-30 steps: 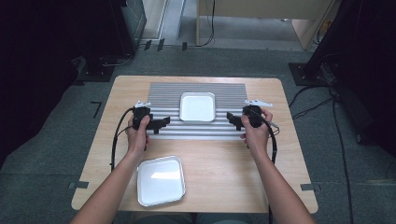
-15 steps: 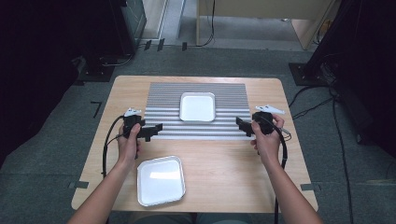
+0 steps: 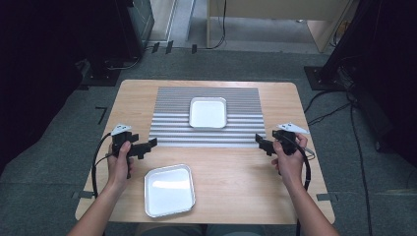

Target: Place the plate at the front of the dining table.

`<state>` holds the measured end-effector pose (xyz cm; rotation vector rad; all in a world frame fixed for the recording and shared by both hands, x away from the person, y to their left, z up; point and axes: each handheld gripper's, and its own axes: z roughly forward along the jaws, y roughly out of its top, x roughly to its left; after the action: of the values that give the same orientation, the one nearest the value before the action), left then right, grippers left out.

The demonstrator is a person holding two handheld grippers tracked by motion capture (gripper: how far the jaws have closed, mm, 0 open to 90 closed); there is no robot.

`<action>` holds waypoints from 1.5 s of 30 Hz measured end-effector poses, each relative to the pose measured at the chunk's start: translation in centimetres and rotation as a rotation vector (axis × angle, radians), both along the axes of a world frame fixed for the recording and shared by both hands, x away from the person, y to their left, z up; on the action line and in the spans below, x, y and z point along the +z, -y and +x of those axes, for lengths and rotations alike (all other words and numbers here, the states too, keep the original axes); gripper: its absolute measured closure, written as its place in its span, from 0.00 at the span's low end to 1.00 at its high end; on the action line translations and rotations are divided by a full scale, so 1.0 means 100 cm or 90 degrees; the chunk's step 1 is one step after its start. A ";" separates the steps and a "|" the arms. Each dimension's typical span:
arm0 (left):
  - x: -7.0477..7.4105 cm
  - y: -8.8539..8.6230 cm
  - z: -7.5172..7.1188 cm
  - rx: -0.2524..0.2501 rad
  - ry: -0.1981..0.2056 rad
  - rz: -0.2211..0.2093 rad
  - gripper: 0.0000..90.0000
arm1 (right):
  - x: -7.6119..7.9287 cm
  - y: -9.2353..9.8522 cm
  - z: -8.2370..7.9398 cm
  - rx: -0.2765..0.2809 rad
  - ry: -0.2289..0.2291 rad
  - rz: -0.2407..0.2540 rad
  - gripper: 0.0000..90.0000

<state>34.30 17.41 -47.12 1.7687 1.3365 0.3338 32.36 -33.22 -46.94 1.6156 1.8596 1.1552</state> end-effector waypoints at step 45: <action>-0.043 -0.061 -0.083 0.052 -0.014 0.148 0.13 | -0.045 0.080 -0.102 -0.093 -0.033 -0.027 0.26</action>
<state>25.97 23.53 -51.46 1.9148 1.4361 0.5346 22.15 -41.17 -51.42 1.7401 1.7522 1.0152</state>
